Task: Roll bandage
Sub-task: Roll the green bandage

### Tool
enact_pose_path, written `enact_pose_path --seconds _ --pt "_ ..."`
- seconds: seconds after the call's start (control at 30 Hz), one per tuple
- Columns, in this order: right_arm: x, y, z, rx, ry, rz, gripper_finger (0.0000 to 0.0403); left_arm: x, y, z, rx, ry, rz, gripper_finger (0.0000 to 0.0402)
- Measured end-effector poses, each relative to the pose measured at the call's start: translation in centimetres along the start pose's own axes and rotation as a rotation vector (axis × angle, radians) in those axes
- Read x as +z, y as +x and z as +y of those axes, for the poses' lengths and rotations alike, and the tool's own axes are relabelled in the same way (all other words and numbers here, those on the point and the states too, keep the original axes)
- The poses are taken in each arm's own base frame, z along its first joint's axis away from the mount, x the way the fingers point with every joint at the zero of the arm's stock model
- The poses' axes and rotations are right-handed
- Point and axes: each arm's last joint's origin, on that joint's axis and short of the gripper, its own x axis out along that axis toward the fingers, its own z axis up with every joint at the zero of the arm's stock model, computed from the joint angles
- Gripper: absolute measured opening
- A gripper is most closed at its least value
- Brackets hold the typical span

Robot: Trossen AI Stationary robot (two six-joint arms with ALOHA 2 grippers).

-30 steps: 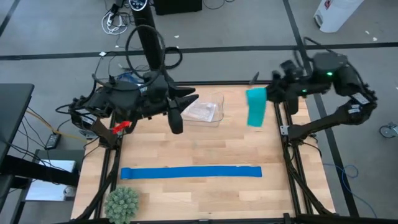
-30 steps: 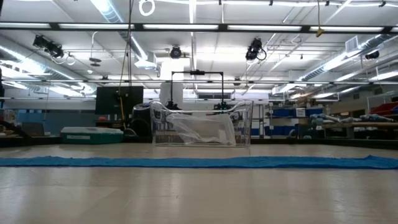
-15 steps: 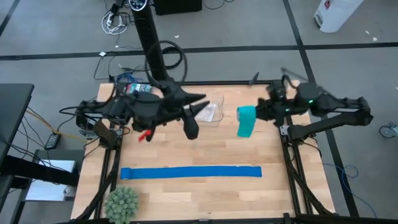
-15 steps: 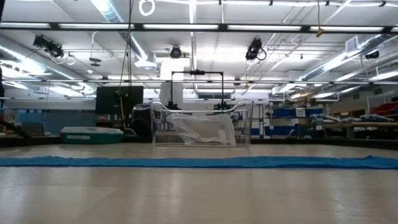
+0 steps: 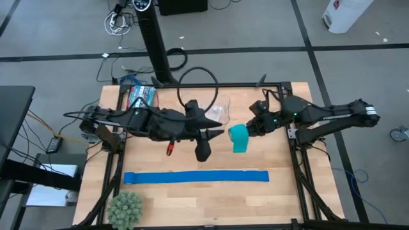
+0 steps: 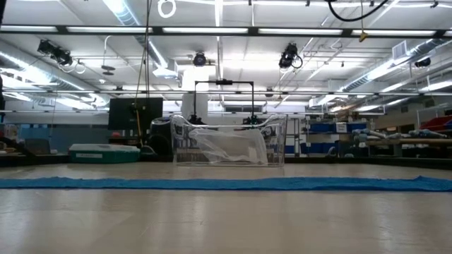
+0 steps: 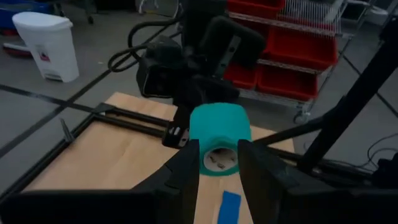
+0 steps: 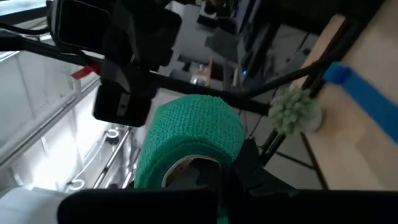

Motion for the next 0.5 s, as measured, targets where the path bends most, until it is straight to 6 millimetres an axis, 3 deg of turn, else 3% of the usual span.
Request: enact_pose_path --seconds 0.5 --pt "0.2 2.2 -0.5 0.091 0.061 0.029 0.0003 -1.3 0.9 -0.1 -0.019 0.032 0.057 0.0117"
